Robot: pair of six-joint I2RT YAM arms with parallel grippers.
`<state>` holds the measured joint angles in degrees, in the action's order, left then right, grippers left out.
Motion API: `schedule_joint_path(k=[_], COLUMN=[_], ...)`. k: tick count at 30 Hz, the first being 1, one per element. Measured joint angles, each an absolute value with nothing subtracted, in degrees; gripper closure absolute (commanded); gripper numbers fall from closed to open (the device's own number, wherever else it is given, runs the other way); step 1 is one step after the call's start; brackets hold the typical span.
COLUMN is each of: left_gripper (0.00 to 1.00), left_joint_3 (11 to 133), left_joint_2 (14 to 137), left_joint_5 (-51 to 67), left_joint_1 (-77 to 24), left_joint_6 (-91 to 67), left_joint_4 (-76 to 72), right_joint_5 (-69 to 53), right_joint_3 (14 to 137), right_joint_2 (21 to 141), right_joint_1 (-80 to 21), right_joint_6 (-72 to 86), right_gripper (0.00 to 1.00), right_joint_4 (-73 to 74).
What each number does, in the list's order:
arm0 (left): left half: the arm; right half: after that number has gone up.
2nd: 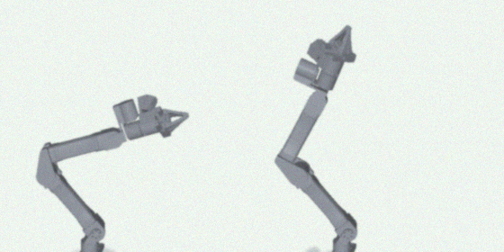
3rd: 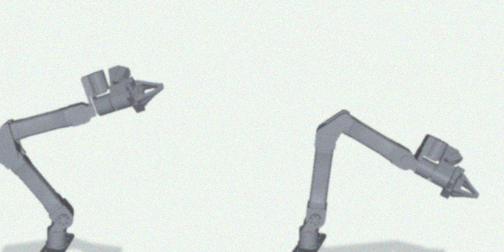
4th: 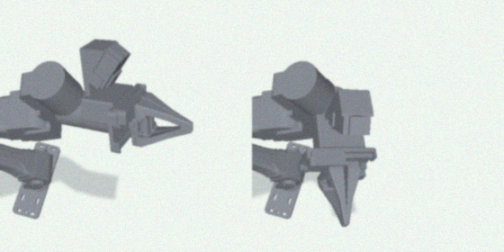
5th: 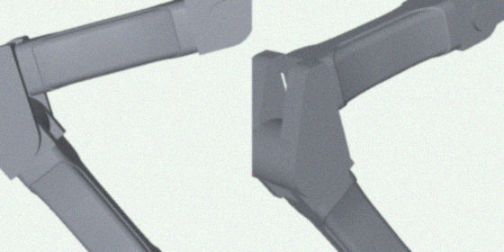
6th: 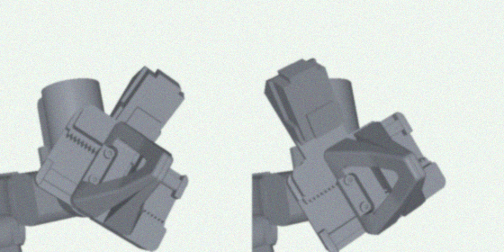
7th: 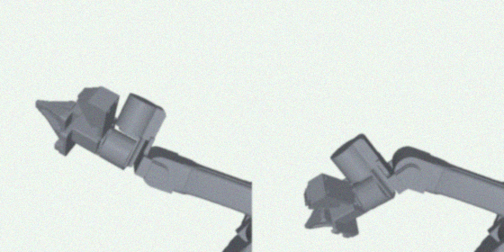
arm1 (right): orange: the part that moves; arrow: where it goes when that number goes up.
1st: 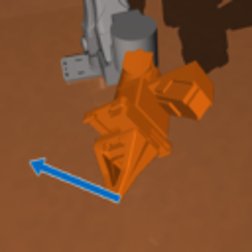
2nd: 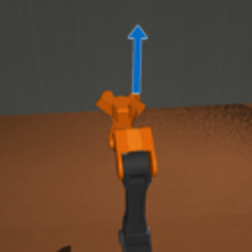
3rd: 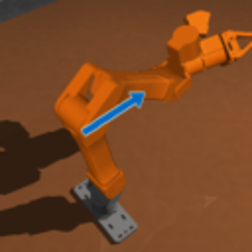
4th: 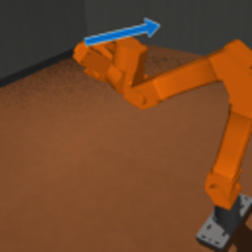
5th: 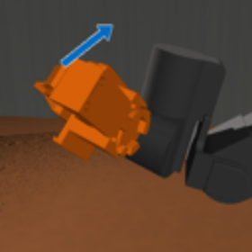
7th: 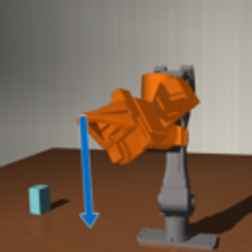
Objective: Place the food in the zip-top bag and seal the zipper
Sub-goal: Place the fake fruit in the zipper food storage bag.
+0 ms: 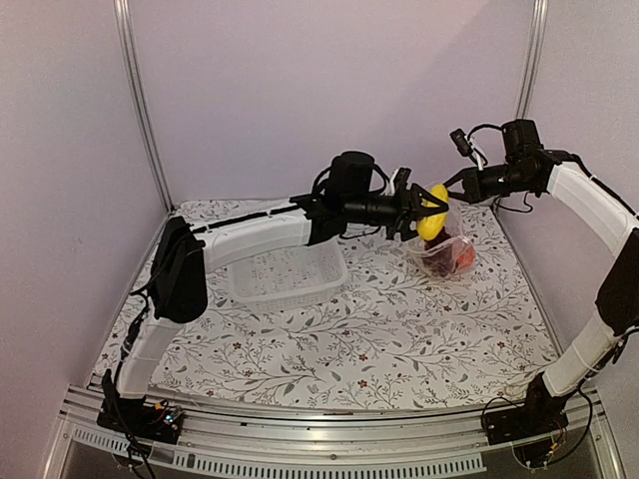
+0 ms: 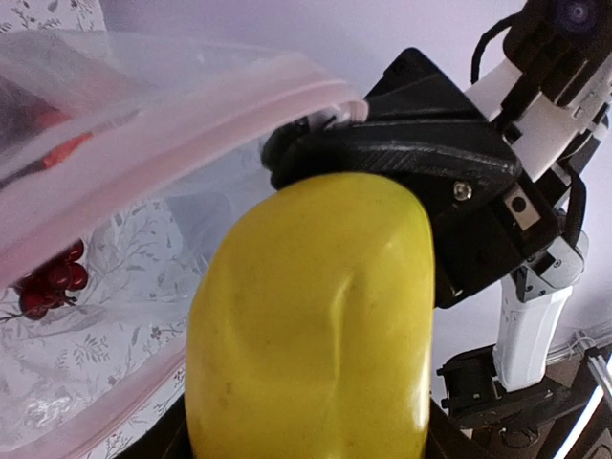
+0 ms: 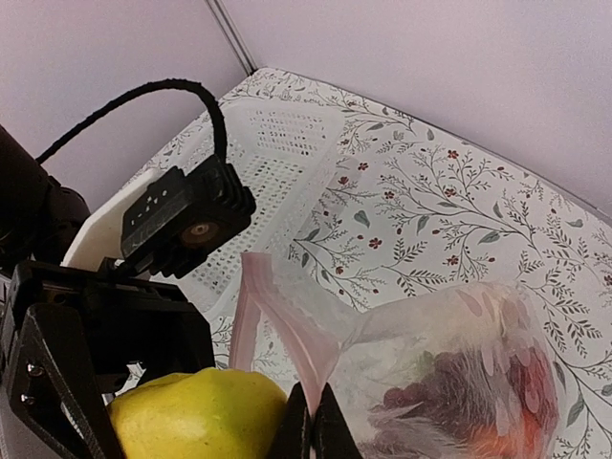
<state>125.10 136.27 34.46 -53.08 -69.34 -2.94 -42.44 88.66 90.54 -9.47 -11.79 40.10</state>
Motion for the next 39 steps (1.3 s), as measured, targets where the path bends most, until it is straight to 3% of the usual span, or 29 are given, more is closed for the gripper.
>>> schedule_joint_path(k=[8,17,31,38,39], left_gripper=[0.59,0.57,0.38,0.02,0.01], left_joint_3=[125.78,112.73,119.83,122.61,122.52], left_joint_2=[138.21,133.21,135.72,137.67,137.67], left_joint_5=[32.4,27.7,25.26,24.23,24.03], left_joint_1=[-53.1,-53.21,-53.21,-53.19,-53.19], left_joint_6=[-76.18,-76.18,-85.12,-86.91,-86.74], left_joint_4=[-7.79,-9.19,-11.53,-10.35,-10.31], right_joint_5=[-39.03,-39.0,-43.2,-43.55,-43.55], right_joint_3=[88.42,88.42,86.91,86.94,86.94], right_joint_2=[88.92,88.75,88.12,87.15,87.15], right_joint_1=[-9.06,-9.82,-10.41,-10.5,-10.5], right_joint_6=[-11.79,-11.33,-11.97,-11.6,-11.44], right_gripper=[1.0,1.0,1.0,1.0,1.0], right_joint_4=[38.98,39.0,39.09,39.03,39.0])
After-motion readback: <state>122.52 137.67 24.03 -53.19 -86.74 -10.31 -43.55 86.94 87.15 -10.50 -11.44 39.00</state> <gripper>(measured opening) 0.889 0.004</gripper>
